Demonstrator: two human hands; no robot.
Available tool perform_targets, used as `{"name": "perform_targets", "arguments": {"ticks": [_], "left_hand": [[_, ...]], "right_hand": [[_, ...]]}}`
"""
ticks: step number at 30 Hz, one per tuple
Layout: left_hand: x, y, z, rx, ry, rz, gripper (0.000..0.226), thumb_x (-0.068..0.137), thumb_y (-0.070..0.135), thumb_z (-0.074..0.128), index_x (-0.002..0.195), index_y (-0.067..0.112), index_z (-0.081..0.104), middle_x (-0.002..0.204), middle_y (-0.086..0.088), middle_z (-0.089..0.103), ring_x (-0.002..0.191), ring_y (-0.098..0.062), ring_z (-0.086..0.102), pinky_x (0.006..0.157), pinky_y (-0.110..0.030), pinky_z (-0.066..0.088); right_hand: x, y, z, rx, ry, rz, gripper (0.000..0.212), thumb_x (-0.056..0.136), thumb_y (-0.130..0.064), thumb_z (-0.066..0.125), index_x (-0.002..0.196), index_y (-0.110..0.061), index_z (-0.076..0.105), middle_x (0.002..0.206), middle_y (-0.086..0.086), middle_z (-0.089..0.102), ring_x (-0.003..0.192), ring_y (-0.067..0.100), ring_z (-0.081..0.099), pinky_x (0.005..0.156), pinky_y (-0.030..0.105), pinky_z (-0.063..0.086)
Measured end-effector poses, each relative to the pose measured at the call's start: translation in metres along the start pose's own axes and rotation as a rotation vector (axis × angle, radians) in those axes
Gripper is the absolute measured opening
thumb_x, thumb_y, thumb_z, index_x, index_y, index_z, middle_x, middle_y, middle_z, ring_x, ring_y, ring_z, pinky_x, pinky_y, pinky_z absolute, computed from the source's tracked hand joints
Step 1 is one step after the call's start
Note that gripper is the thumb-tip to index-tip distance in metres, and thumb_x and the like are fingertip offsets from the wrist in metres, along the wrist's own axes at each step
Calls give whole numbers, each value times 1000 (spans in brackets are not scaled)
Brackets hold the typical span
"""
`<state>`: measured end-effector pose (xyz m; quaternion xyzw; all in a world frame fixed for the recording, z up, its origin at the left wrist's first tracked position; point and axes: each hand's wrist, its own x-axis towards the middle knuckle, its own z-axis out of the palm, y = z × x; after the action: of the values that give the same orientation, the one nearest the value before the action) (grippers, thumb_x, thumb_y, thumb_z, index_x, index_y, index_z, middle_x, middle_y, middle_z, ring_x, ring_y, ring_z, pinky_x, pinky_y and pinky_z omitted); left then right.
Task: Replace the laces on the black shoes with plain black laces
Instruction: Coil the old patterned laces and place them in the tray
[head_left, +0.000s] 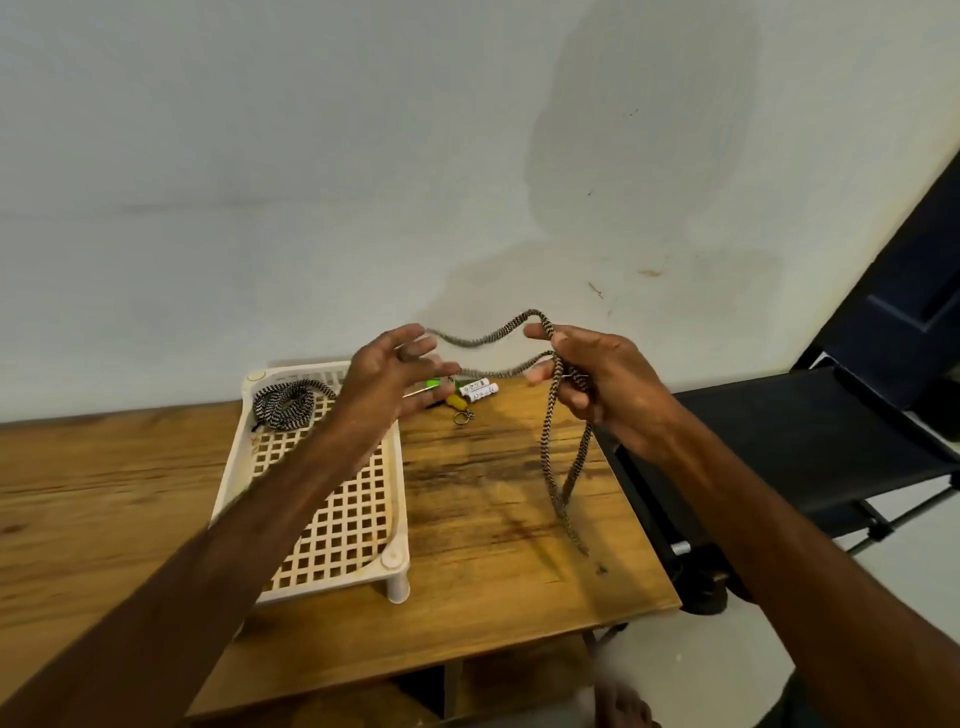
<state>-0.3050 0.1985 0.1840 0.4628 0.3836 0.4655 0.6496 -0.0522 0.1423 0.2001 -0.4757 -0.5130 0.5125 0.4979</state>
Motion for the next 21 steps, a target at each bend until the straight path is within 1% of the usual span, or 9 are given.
{"name": "perform_targets", "arguments": {"ticks": [3,5,8,11,12,14,17,19,21], "left_hand": [[-9,-11,8,594,39,73,69,92,16,74,152,22,40,153,-1,47,101,-23,73,87,-41,61],[-13,-20,10,880,63,107,70,92,22,74,153,25,38,147,-8,53,92,-20,72,89,-41,59],[-16,-25,12,903,68,123,61,92,22,74,147,25,46,134,-10,60,86,-15,71,79,-32,59],[-18,-25,17,891,72,212,42,94,19,71,134,23,59,123,-2,66,86,-12,70,66,-21,56],[-18,-26,20,856,52,234,32,95,18,69,127,21,63,118,0,69,86,-12,71,67,-25,60],[-20,-27,24,727,-69,204,15,100,19,64,114,16,69,101,-1,77,85,-17,74,70,-31,63],[-28,-27,36,533,-345,66,25,101,31,58,118,15,68,102,-1,79,97,-18,75,84,-32,61],[-33,-31,46,470,-467,16,36,98,38,58,128,18,64,111,2,77,107,-13,72,93,-30,58],[-38,-34,54,428,-502,-2,37,98,35,60,128,13,64,108,1,78,103,-13,73,91,-30,59]], "right_hand": [[-2,9,1,-411,126,41,29,108,-23,49,131,-14,64,97,6,79,54,20,69,39,19,40],[-3,14,4,-670,107,99,26,108,-23,51,122,-12,69,102,4,76,59,20,74,40,18,42],[-3,16,8,-873,135,86,23,106,-23,54,115,-12,73,106,2,73,58,14,74,45,15,44],[-2,12,8,-936,193,19,24,106,-23,55,112,-13,76,89,-4,71,58,12,69,57,21,48],[-2,10,8,-848,181,33,25,106,-22,54,112,-12,76,84,-4,70,58,13,66,57,21,48],[-4,4,11,-421,107,144,25,107,-18,51,113,-7,73,80,3,69,58,13,61,49,22,45],[-3,-7,21,190,14,255,27,109,-11,43,122,-1,65,84,7,72,63,12,63,48,21,47],[-1,-10,28,449,10,258,25,108,-8,40,125,-3,59,93,11,75,73,16,72,54,23,55],[-1,-10,34,597,7,242,22,108,-6,39,123,-5,54,105,17,76,86,21,76,63,25,60]]}}
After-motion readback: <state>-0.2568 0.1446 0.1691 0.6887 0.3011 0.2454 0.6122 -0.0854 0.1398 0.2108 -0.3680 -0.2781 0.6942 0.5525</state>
